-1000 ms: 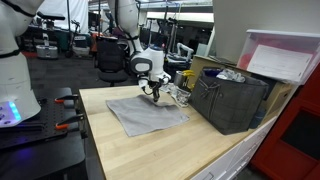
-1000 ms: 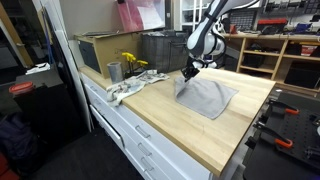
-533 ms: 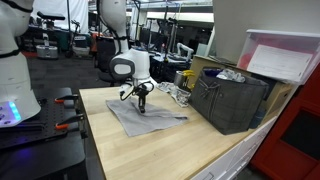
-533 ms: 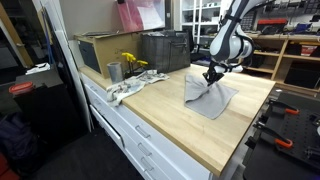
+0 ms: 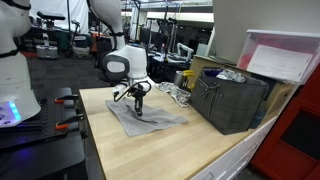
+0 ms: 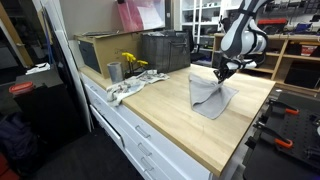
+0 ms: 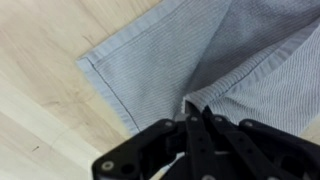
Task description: Fold the grey towel into a triangular shape
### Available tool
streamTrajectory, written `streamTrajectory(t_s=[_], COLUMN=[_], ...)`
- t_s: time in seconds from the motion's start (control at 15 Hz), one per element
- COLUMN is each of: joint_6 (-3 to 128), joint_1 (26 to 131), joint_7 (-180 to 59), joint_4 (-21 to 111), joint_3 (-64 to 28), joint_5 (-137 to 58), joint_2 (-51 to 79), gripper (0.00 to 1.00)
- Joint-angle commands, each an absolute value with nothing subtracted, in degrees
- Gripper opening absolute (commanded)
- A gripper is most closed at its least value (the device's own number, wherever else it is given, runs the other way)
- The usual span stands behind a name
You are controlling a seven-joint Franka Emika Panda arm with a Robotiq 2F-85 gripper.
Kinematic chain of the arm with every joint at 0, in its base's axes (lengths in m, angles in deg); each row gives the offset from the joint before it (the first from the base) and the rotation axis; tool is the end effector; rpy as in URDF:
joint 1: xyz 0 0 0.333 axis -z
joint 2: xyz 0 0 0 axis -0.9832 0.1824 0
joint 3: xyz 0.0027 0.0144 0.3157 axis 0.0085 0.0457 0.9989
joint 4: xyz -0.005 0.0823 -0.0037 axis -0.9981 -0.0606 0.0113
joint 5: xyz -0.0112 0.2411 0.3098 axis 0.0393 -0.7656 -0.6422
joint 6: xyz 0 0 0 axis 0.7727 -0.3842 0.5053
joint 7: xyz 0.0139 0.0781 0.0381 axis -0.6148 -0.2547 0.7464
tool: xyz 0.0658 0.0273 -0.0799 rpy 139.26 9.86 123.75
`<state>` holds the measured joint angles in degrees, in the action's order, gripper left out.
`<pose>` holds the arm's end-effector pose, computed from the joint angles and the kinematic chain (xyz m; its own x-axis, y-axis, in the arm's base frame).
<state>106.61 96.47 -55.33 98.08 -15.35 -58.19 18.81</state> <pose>0.4325 -0.1691 0.1537 0.8093 -0.5539 0.1954 -0.5551 -0.8300 -0.0537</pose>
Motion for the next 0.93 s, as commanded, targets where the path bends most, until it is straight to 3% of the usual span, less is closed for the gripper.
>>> streamTrajectory(t_s=[0.0,0.87], joint_6=[105.92,107.17], joint_1=[97.87,101.32], joint_7=[-52.41,-48.85], joint_4=[100.51,103.31], joint_3=[-16.63,-20.29], joint_5=[-56.73,-56.27], joint_2=[16.01,17.32], gripper=[0.01,0.01])
